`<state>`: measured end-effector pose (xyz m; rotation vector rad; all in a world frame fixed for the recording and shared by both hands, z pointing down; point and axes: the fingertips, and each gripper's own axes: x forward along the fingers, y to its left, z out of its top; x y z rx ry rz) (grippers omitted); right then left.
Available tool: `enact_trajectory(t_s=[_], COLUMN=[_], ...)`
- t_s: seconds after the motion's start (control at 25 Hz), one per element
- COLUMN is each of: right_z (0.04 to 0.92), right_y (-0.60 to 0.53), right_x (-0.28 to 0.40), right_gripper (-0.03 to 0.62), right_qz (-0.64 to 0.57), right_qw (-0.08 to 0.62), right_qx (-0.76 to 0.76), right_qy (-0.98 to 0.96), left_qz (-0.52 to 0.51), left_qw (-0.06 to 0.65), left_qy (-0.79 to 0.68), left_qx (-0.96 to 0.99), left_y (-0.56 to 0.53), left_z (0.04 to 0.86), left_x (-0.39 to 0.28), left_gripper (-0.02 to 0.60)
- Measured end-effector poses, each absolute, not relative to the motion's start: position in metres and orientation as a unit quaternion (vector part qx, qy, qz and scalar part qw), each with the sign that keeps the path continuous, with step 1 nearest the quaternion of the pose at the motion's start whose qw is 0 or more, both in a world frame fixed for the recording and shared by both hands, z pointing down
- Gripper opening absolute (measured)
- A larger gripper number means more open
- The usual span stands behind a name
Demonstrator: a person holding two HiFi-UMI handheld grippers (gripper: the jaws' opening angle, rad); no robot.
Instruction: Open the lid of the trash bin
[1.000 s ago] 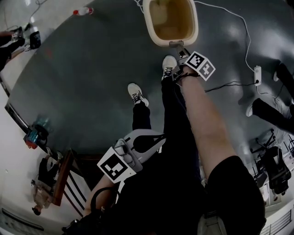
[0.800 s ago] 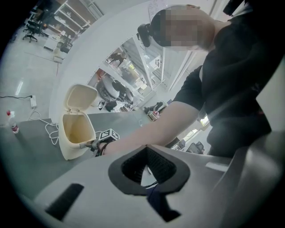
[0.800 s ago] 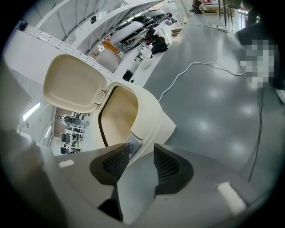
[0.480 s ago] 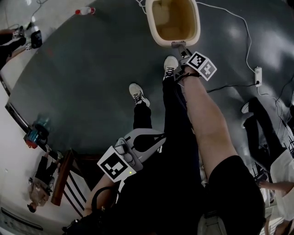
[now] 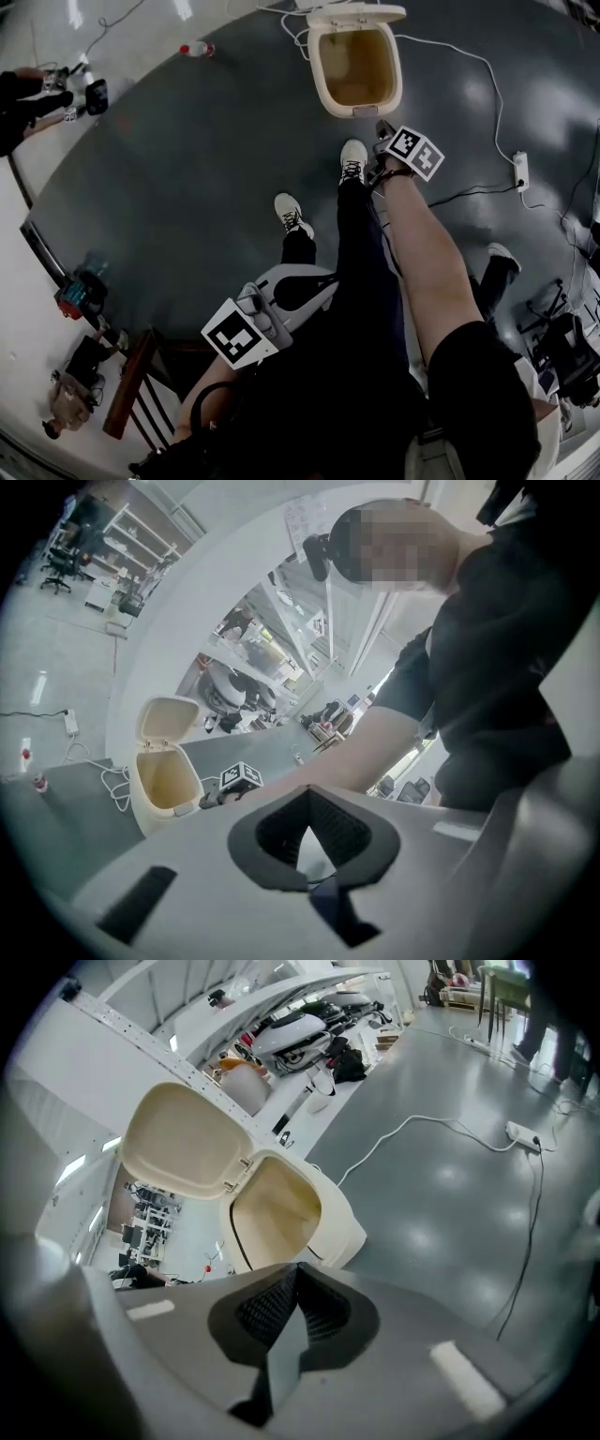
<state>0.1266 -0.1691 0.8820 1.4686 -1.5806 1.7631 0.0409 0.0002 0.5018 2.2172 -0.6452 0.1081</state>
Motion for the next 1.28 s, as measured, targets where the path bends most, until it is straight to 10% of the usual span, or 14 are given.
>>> enact_trajectory(t_s=[1.28], right_z=[0.345], right_y=[-0.053], right_x=[0.024], right_gripper=[0.008], right_qz=[0.387], right_qw=[-0.026], right_qx=[0.261], right_qy=[-0.884], left_qz=[-0.054], left_qw=[0.301], left_qy=[-0.254], left_qx=[0.918], left_y=[0.043], left_z=[0.306], left_x=[-0.036], left_gripper=[0.002])
